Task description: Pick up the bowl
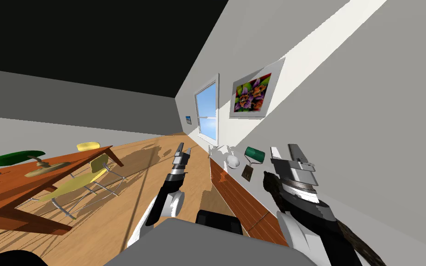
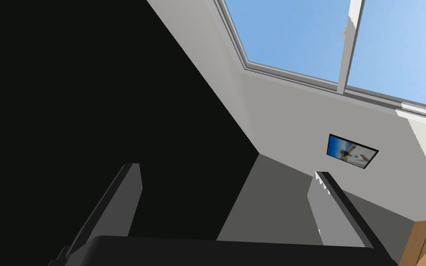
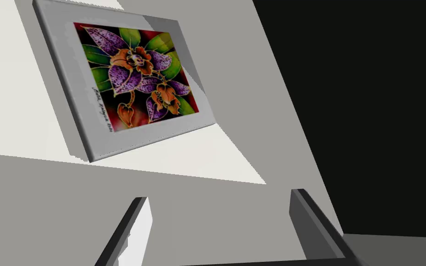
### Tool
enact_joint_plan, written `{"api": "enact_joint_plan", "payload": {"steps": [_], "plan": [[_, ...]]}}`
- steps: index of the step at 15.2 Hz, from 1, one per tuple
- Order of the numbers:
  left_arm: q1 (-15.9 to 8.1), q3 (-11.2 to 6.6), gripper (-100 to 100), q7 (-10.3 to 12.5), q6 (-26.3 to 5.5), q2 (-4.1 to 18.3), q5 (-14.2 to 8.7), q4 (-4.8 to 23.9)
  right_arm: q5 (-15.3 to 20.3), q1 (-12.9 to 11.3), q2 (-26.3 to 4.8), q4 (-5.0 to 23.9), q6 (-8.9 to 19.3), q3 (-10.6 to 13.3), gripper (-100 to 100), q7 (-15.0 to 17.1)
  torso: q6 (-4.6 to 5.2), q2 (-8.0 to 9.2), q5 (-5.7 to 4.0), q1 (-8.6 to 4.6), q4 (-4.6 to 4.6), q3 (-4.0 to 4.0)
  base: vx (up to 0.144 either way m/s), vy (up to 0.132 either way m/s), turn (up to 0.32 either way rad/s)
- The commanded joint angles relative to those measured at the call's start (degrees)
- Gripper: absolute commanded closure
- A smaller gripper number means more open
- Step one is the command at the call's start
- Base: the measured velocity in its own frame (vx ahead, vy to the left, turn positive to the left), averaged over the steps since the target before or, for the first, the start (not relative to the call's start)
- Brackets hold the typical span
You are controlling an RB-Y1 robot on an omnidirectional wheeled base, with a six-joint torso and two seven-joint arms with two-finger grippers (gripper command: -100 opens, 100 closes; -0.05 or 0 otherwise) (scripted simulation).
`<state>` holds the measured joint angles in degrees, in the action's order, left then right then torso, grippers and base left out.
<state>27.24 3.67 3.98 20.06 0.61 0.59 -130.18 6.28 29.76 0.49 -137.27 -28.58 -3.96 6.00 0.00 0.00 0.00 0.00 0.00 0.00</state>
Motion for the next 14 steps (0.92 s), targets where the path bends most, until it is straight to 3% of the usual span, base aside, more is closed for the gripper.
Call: {"api": "enact_joint_plan", "payload": {"steps": [1, 9, 14], "plan": [[0.00, 0.00, 0, 0.00, 0.00, 0.00, 0.00, 0.00, 0.61, 0.06, -2.48, 0.46, 0.17, 0.03, -100, -0.16, 0.00, 0.00, 0.00, 0.00, 0.00, 0.00, 0.004, 0.010, 0.014], [0.00, 0.01, 0, 0.00, 0.00, 0.00, 0.00, 0.00, 4.25, 0.46, -10.59, 3.19, 1.13, 0.34, -100, -1.15, -0.01, -0.12, 0.04, 0.17, -0.03, -0.07, 0.023, 0.039, 0.023], [0.00, 0.01, 0, 0.00, 0.00, -0.01, 0.00, 0.00, 8.78, 1.02, -16.93, 6.60, 2.25, 0.86, -100, -2.37, -0.01, -0.17, 0.05, 0.24, -0.04, -0.10, 0.040, 0.061, 0.035]]}}
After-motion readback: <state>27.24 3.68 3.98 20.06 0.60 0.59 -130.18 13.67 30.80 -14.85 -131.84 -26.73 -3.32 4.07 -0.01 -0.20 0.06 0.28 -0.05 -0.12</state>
